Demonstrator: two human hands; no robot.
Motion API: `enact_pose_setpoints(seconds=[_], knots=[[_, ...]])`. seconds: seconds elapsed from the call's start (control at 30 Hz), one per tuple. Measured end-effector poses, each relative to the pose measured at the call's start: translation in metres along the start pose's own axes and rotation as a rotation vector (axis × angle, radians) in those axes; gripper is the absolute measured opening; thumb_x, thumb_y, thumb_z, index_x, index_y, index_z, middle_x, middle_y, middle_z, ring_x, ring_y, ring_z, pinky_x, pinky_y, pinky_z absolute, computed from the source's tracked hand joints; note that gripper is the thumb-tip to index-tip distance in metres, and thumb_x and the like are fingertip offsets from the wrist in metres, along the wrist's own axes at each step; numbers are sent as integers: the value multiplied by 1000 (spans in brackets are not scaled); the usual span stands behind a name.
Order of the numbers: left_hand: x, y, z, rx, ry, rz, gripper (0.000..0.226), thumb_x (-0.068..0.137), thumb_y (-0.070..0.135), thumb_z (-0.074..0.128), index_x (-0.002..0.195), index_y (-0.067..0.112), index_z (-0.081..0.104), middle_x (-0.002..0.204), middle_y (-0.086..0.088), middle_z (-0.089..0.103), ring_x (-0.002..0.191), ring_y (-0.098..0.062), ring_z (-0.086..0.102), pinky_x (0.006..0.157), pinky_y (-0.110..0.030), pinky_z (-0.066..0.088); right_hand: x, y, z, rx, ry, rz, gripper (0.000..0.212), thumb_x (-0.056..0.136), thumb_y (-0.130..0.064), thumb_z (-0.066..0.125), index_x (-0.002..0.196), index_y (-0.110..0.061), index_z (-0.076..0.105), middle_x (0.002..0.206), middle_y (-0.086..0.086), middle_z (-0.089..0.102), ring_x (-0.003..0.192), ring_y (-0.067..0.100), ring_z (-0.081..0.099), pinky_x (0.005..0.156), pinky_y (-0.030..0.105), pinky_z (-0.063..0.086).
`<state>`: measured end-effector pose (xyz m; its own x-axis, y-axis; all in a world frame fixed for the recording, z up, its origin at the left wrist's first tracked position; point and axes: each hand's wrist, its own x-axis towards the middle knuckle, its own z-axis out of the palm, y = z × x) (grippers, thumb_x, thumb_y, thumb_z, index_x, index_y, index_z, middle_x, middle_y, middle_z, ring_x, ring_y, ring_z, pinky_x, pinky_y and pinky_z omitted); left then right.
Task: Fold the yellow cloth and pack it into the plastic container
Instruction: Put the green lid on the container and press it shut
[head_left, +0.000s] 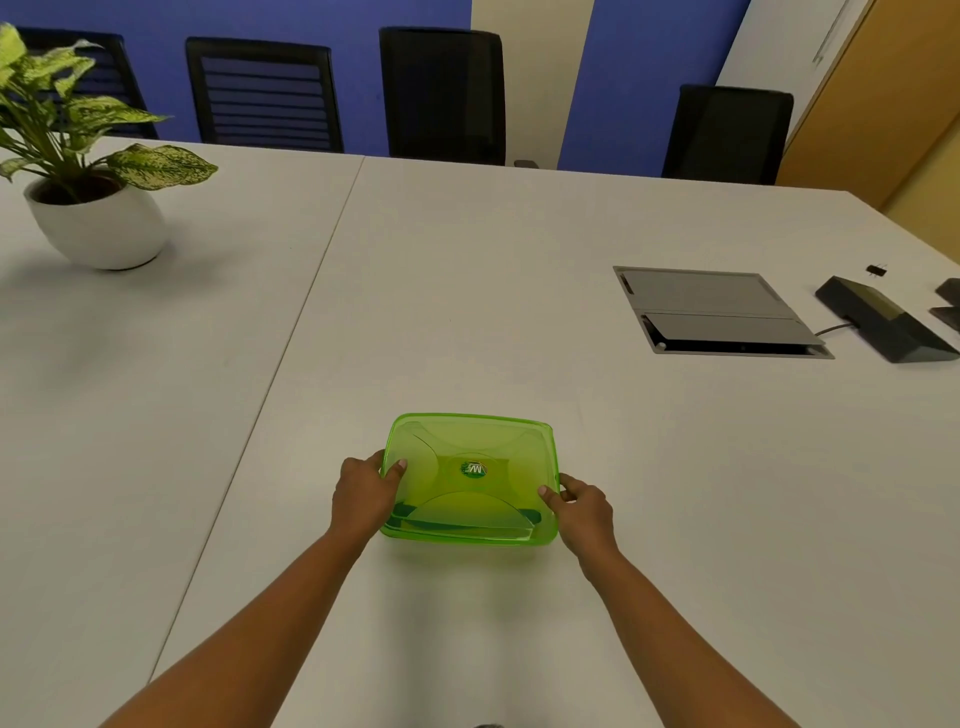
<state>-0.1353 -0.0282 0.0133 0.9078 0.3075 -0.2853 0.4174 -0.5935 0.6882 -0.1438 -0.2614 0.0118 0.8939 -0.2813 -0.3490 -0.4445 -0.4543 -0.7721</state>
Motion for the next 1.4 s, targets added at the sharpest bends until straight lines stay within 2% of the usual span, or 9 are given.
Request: enact_pose_setpoints(seconds=[0.23, 0.37, 0.47, 0.57, 0.77, 0.93, 1.03, 1.23, 1.4], knots=[[1, -12, 8, 95, -5, 21, 40, 99, 29, 31, 132, 11, 48, 112, -26, 55, 106, -39, 53, 86, -41, 43, 5, -2, 6, -194, -16, -45, 42, 98, -26, 42, 138, -12, 41, 127, 23, 48, 119, 34, 49, 98, 39, 40], [0, -14, 15, 91, 43, 48, 40, 100, 28, 26, 129, 11, 46, 109, -24, 57, 103, -39, 54, 82, -40, 42, 6, 5, 7, -234, -31, -66, 44, 98, -32, 38, 138, -12, 40, 125, 22, 50, 119, 33, 48, 97, 38, 40], [-3, -16, 19, 72, 62, 53, 41, 100, 31, 23, 129, 12, 45, 109, -22, 58, 102, -38, 54, 82, -41, 43, 6, 10, 11, -194, -34, -47, 37, 99, -35, 33, 113, -4, 49, 114, 20, 56, 101, 31, 53, 86, 37, 42], [-4, -18, 22, 49, 88, 47, 43, 99, 34, 22, 130, 13, 45, 111, -20, 60, 104, -37, 54, 85, -43, 43, 5, 14, 17, -177, -36, -15, 37, 99, -40, 26, 86, -8, 38, 90, 15, 53, 81, 27, 48, 73, 36, 39], [-4, -17, 27, -5, 137, 4, 44, 99, 39, 25, 131, 16, 43, 112, -21, 64, 105, -38, 56, 78, -37, 40, 1, 13, 17, -138, -80, 51, 58, 96, -51, 24, 101, -3, 56, 95, 16, 59, 95, 39, 61, 87, 48, 51], [-5, -18, 28, -3, 149, -17, 47, 97, 46, 23, 130, 19, 43, 109, -22, 64, 102, -39, 57, 79, -40, 43, 2, 15, 15, -185, -74, 66, 59, 95, -54, 22, 69, -9, 49, 79, 15, 56, 80, 31, 58, 86, 46, 51], [-6, -19, 28, -3, 159, -25, 47, 97, 47, 22, 129, 21, 44, 107, -23, 64, 100, -39, 57, 79, -40, 43, 2, 17, 16, -208, -73, 65, 62, 94, -55, 21, 71, -6, 51, 77, 16, 57, 78, 28, 56, 85, 44, 51], [-4, -21, 28, -17, 169, -45, 48, 97, 47, 22, 119, 15, 51, 101, -24, 64, 96, -40, 57, 72, -38, 38, 3, 20, 17, -202, -43, 48, 63, 94, -56, 23, 59, -10, 46, 74, 17, 57, 76, 29, 57, 85, 45, 52], [-7, -26, 23, -67, 204, 39, 53, 97, 43, 25, 92, 2, 58, 76, -13, 59, 84, -39, 59, 74, -42, 46, 3, 23, 18, -184, -25, 31, 61, 94, -55, 24, 55, -12, 43, 71, 17, 56, 75, 31, 59, 83, 45, 52]])
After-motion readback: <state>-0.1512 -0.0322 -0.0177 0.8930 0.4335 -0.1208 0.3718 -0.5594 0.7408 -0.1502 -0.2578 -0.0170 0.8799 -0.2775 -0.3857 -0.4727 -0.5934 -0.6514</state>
